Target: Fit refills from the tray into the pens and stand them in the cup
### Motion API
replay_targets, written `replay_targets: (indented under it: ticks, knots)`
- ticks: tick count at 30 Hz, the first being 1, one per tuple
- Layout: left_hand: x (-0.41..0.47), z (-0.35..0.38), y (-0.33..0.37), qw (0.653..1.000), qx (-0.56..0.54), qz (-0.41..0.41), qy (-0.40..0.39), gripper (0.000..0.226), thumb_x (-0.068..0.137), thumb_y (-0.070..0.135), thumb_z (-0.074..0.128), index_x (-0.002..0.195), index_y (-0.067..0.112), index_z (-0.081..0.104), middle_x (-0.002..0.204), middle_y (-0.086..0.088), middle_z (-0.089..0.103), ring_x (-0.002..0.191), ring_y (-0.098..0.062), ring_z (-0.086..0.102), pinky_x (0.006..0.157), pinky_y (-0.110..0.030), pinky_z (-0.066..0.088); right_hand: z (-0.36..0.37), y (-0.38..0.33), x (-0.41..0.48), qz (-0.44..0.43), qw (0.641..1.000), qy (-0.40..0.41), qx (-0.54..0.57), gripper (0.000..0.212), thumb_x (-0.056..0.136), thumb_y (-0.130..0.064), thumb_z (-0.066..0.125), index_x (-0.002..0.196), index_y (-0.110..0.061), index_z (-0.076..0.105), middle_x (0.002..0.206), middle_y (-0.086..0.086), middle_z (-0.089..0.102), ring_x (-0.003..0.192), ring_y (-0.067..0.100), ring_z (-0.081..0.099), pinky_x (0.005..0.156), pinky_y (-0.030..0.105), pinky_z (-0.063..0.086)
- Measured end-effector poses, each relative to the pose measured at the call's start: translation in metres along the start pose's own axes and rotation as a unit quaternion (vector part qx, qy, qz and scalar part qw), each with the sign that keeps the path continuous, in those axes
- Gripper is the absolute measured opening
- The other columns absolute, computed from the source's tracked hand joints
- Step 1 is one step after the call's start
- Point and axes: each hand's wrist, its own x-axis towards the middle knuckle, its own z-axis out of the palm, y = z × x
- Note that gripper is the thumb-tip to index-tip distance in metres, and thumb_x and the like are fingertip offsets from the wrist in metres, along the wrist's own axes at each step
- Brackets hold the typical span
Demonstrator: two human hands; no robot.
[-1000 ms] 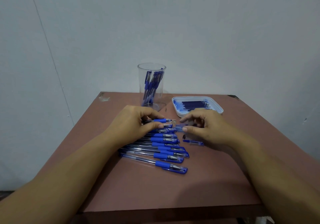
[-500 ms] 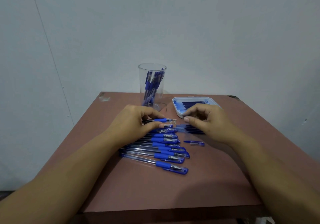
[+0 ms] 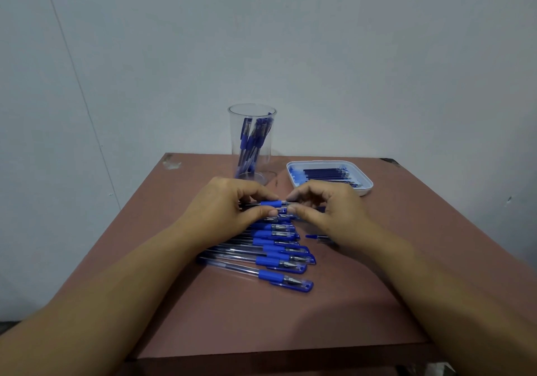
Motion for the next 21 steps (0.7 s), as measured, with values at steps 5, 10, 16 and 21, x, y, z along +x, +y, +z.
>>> replay_targets:
  ticks: [5,10,16,21]
  knots:
    - [-0.0005,0.0014,-0.0014,1.0,0.008,-0.004,-0.003,0.023,0.078,0.046,0.074,0.1,0.04,0.074,0.083,0.02,0.072,0.075,-0.001,0.065,0.067,-0.025,0.055,0.0026,-0.0016,0.0001,-0.003,0.999,-0.024,-0.042,0.033,0.091,-0.051,0.049,0.084,-0.024,0.067,0.073,-0.007,0.067,0.068,0.007,0.059,0.059,0.018,0.043]
    - [-0.0006,0.0006,0.0022,1.0,0.004,0.002,0.005,0.024,0.077,0.049,0.071,0.099,0.04,0.074,0.081,0.023,0.07,0.075,-0.001,0.064,0.066,-0.023,0.054,0.0006,-0.0019,-0.002,-0.037,0.999,0.011,-0.027,0.016,0.088,-0.024,0.07,0.096,-0.029,0.058,0.079,-0.014,0.06,0.072,0.007,0.057,0.063,0.015,0.044]
    - [-0.0018,0.0002,-0.0004,1.0,0.007,-0.006,0.0,0.023,0.078,0.044,0.075,0.1,0.038,0.075,0.082,0.02,0.072,0.075,-0.001,0.065,0.067,-0.026,0.056,0.0021,0.0011,0.0009,-0.016,0.998,-0.024,-0.058,0.014,0.094,-0.04,0.056,0.092,-0.03,0.066,0.076,-0.015,0.064,0.072,0.002,0.057,0.06,0.012,0.039]
    - [-0.0015,-0.0002,0.0018,1.0,0.001,0.002,0.009,0.024,0.077,0.047,0.072,0.1,0.04,0.074,0.081,0.021,0.071,0.074,0.0,0.063,0.066,-0.023,0.053,0.0017,-0.0007,-0.0025,-0.036,0.998,-0.02,-0.044,0.018,0.09,-0.036,0.065,0.106,-0.034,0.056,0.082,-0.012,0.058,0.072,0.007,0.055,0.063,0.012,0.041]
